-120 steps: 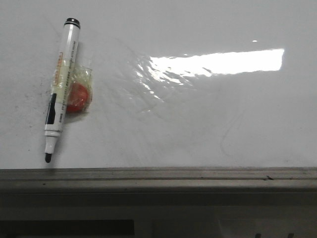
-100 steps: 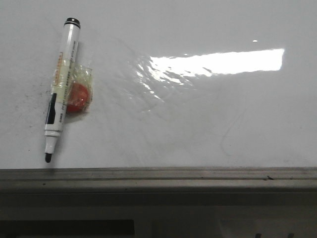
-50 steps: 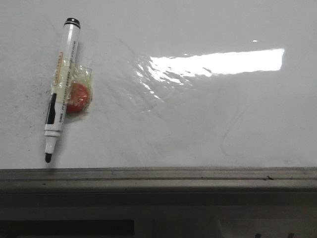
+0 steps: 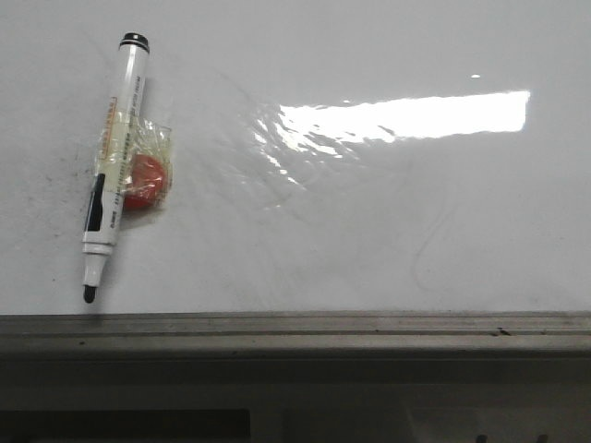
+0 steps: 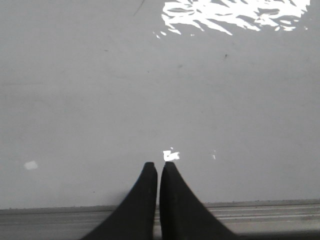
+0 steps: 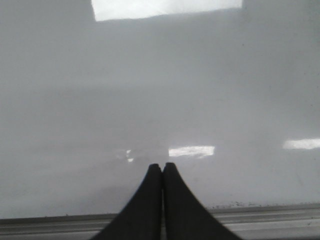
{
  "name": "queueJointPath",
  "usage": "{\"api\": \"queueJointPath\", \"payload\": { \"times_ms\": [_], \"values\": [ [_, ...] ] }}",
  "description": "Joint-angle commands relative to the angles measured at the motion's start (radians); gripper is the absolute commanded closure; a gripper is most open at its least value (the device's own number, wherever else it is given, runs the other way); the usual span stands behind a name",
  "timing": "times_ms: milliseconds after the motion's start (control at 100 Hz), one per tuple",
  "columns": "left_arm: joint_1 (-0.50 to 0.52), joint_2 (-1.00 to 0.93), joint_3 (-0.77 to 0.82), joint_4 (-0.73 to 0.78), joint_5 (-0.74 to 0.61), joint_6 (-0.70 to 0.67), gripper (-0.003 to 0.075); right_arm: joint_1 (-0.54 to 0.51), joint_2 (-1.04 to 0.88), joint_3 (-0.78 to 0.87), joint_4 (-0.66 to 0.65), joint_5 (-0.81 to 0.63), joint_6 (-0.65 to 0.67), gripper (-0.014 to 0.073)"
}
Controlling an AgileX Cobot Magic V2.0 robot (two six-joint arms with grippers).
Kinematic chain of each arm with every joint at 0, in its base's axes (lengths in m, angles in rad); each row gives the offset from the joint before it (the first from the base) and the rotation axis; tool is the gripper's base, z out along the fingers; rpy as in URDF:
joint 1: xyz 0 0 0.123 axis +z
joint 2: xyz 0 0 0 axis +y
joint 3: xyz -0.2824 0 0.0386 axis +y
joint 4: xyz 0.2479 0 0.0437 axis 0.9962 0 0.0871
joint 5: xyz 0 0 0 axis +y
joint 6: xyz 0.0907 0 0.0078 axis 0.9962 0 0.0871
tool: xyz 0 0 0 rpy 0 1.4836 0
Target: Write number 8 on whiteboard
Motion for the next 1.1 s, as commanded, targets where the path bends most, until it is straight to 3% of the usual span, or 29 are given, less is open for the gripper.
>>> {"api": "queueJointPath", "payload": {
  "times_ms": [0,280,490,650,780,980,1090],
  "values": [
    [0.003,-0.030,0.031,0.005,-0.074,-0.002,0.0741,0.000,-0.024,0.013,-0.014,-0.060,-0.012,0.0657],
    [0.003,-0.030,0.031,0.005,-0.084,-0.002,0.0741,0.000,-0.024,0.013,-0.014,-0.096,-0.012,0.0657],
    [0.003,-0.030,0.031,-0.147,-0.187,-0.002,0.0741,0.000,-0.024,0.013,0.005,-0.341,-0.012,0.0658],
    [0.003,-0.030,0.031,-0.157,-0.329,-0.002,0.0741,0.000,-0.024,0.013,0.005,-0.526,-0.012,0.0657],
    [0.003,-0.030,0.031,-0.155,-0.466,-0.002,0.0741,0.000,-0.024,0.013,0.072,-0.622,0.162,0.0657],
    [0.003,-0.030,0.022,-0.162,-0.546,-0.002,0.0741,0.001,-0.024,-0.002,0.081,-0.622,0.162,0.0657],
    [0.003,-0.025,-0.027,-0.155,-0.474,-0.002,0.0741,0.014,-0.021,-0.091,0.081,-0.397,0.160,0.0657]
  ]
}}
